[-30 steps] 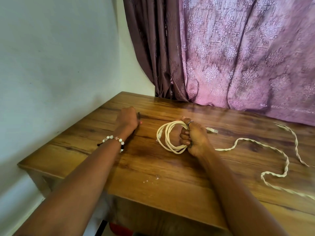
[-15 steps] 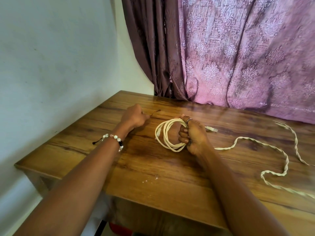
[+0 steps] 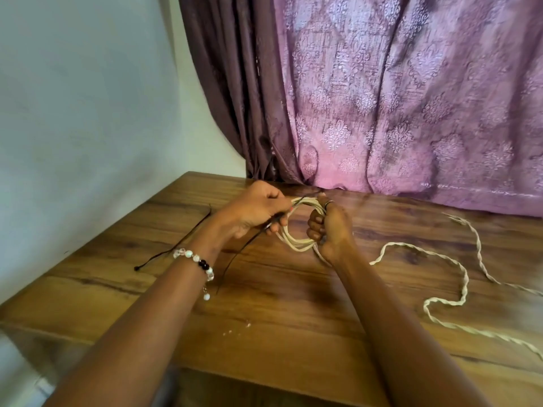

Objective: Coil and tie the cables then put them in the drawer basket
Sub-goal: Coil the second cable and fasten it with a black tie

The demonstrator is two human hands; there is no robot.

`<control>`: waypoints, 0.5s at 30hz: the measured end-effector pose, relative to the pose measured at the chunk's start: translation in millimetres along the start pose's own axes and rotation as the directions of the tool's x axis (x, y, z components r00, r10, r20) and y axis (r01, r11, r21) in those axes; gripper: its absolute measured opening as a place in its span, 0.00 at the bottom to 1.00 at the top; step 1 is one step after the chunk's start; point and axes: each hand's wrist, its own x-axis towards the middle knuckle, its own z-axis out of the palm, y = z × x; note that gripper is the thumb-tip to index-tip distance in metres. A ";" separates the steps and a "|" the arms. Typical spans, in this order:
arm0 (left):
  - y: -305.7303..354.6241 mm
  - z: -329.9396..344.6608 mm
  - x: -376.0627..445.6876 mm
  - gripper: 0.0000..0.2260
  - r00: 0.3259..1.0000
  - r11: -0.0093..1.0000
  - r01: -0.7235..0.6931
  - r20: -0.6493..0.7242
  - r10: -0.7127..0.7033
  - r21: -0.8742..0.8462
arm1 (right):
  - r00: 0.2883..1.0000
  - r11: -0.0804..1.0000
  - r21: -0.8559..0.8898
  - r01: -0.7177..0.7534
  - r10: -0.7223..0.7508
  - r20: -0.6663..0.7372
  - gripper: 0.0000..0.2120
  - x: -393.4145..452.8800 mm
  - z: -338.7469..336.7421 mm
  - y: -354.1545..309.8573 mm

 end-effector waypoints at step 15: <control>-45.5 63.6 38.9 0.06 0.944 0.987 -0.102 -0.301 0.136 0.127 | 0.994 0.995 -0.028 0.096 -0.098 -0.058 0.15 41.4 -29.5 -12.0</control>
